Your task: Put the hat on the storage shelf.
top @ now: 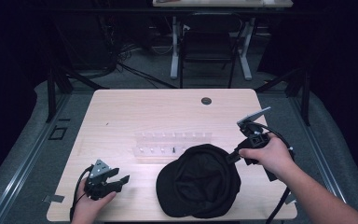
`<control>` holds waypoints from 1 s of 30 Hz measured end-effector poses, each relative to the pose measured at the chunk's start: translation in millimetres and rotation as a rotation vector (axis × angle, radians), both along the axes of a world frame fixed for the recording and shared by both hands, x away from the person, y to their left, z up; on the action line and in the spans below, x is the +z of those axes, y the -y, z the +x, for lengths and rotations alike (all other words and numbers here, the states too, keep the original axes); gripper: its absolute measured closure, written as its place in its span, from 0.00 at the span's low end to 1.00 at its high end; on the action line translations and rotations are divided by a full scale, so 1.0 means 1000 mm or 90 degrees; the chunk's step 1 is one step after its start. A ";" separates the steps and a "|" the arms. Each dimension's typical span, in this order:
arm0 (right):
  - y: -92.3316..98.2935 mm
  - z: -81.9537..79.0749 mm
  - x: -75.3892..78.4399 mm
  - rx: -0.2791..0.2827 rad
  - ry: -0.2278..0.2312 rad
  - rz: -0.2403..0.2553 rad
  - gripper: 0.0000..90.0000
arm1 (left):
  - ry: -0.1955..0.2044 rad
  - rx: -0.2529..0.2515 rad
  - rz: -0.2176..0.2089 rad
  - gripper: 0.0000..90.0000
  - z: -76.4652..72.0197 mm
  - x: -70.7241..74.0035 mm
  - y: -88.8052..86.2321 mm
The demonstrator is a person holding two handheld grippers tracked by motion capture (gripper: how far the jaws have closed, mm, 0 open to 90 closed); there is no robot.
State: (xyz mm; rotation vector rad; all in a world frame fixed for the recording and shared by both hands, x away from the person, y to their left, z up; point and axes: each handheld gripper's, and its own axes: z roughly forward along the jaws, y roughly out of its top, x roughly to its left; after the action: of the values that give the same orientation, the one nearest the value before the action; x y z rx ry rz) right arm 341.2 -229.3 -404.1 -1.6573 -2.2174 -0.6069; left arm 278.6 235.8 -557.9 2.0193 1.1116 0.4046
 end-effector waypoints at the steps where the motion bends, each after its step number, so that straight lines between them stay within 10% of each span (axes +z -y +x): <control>1: -0.001 -0.001 0.001 -0.006 0.002 0.002 0.95 | -0.001 0.001 -0.001 0.49 0.000 0.000 0.000; 30: -0.001 -0.009 0.044 -0.024 -0.046 0.163 0.95 | -0.007 -0.002 -0.002 0.50 0.000 -0.001 0.000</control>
State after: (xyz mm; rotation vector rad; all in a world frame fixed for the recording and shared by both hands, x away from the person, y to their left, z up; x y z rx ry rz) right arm 332.5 -228.6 -359.7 -1.5674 -1.9680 -0.7905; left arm 278.7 235.3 -559.0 2.0232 1.1147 0.3905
